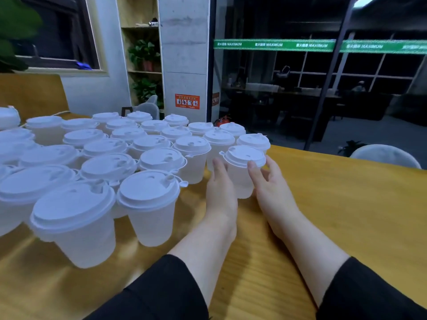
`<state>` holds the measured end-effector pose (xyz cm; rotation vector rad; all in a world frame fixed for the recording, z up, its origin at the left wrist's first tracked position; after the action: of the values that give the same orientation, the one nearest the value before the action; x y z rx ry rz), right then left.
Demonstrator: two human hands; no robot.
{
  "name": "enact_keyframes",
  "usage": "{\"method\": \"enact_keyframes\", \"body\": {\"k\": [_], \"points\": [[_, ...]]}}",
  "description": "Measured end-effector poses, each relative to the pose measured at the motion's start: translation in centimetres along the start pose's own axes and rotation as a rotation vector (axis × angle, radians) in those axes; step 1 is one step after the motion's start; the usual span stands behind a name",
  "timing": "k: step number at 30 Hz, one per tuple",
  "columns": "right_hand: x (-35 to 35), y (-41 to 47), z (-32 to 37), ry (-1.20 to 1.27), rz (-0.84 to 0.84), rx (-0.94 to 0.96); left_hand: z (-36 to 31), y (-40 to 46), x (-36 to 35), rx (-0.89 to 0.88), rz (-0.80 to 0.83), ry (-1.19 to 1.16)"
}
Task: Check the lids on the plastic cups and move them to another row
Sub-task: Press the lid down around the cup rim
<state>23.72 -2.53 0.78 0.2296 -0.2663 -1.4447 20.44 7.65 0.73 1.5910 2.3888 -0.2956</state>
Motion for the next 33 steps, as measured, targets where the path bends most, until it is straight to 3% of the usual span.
{"method": "enact_keyframes", "body": {"k": [9, 16, 21, 25, 28, 31, 33], "points": [[6.5, -3.5, 0.5, -0.096, -0.015, -0.047, 0.1, -2.8, -1.5, 0.056, 0.132, 0.044], [14.1, -8.0, 1.7, -0.024, 0.139, -0.135, 0.2, -5.6, -3.2, -0.194, 0.405, 0.353], [18.3, -9.7, 2.7, 0.019, 0.111, -0.099, 1.0, -7.9, -5.2, -0.331, 0.477, 0.455], [19.4, -10.4, 3.2, -0.023, 0.095, -0.067, 1.6, -8.3, -7.3, -0.433, 0.426, 0.519], [19.9, -10.5, 3.9, -0.188, 0.07, 0.011, 1.9, -8.6, -9.0, -0.409, 0.496, 0.482], [20.5, -10.8, 5.1, -0.38, -0.076, 0.225, 2.2, -8.5, -9.3, -0.374, 0.602, 0.457], [20.7, -11.1, 5.6, -0.482, -0.074, 0.403, 2.4, -8.3, -8.9, -0.385, 0.628, 0.448]]}}
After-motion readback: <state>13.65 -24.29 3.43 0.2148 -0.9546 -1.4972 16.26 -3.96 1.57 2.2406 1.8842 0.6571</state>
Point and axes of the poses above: each hand's wrist, its own y-axis towards the middle knuckle, its own x-axis out of the back of the hand, z = x × y, the point moved 2 cm from there along y, towards the middle knuckle, and after that the axes turned 2 degrees about y, right-handed, at the moved point
